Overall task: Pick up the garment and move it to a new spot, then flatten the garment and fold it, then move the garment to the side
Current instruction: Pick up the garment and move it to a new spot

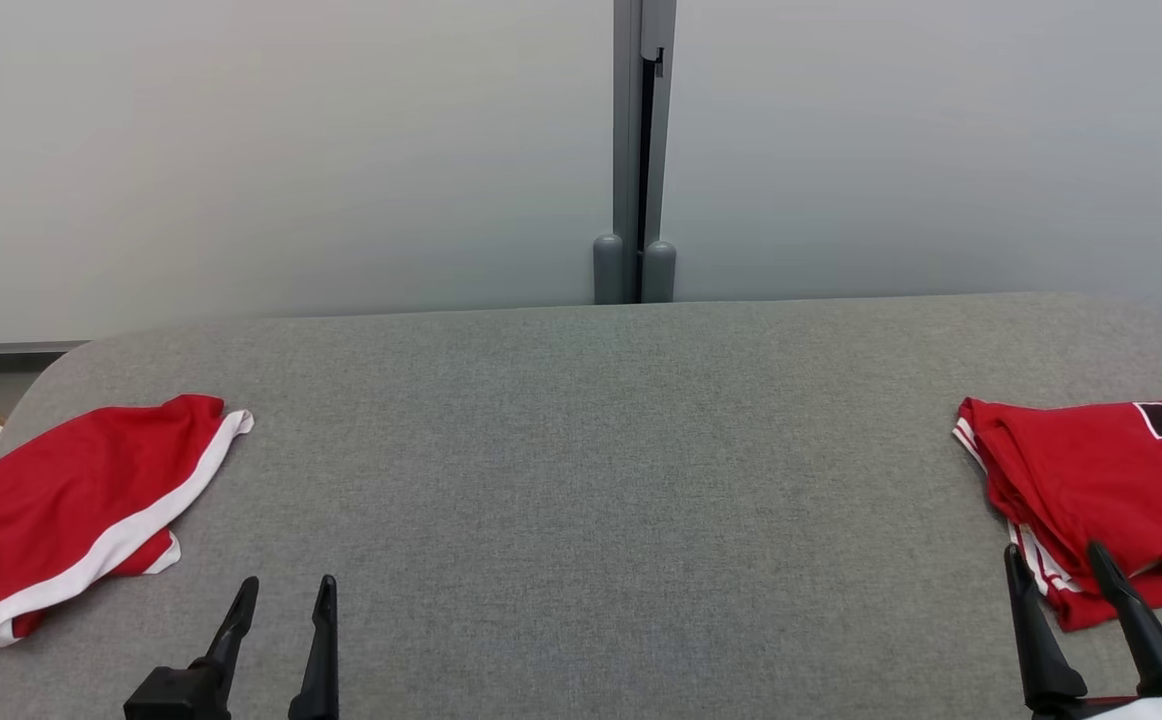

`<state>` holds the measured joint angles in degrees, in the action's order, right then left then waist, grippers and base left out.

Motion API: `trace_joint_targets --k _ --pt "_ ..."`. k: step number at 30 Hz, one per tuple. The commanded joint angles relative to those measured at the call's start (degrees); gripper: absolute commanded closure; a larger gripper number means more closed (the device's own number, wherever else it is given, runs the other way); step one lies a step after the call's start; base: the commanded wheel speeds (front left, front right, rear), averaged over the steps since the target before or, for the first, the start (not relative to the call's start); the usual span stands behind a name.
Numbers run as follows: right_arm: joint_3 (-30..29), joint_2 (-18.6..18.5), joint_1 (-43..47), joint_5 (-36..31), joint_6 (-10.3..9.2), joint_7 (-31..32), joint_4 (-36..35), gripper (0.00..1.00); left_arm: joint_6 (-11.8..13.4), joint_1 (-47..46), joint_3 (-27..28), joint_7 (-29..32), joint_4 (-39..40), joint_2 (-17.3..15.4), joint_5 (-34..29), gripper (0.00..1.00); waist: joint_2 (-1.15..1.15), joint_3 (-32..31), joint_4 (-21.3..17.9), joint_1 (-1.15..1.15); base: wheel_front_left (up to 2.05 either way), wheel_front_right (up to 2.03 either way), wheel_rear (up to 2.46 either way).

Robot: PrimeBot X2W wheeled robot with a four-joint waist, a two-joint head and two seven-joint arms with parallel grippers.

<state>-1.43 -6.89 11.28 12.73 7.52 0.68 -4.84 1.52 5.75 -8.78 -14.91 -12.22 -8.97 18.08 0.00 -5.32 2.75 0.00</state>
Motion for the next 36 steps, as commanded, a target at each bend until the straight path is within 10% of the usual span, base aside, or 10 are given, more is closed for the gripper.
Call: trace_joint_targets --k 1,22,36 --pt "-0.4 -0.1 0.7 0.2 -0.06 0.0 -0.1 0.0 0.0 -0.4 -0.1 -0.3 -0.2 -0.3 -0.3 0.0 0.0 0.0 0.2 0.0 0.0 0.0 0.0" --pt "1.3 -0.1 -1.1 -1.2 -0.04 0.2 -3.5 0.0 -1.0 -8.7 -0.5 -0.3 -1.4 -0.8 -0.9 0.0 0.0 1.8 23.1 0.0 0.0 0.0 0.0" --pt "3.0 -1.1 -3.4 -0.7 -0.04 1.3 -3.9 0.0 -0.6 -7.5 2.0 -0.3 0.3 0.4 -1.3 0.0 0.0 3.1 25.9 0.0 0.0 0.0 0.0"
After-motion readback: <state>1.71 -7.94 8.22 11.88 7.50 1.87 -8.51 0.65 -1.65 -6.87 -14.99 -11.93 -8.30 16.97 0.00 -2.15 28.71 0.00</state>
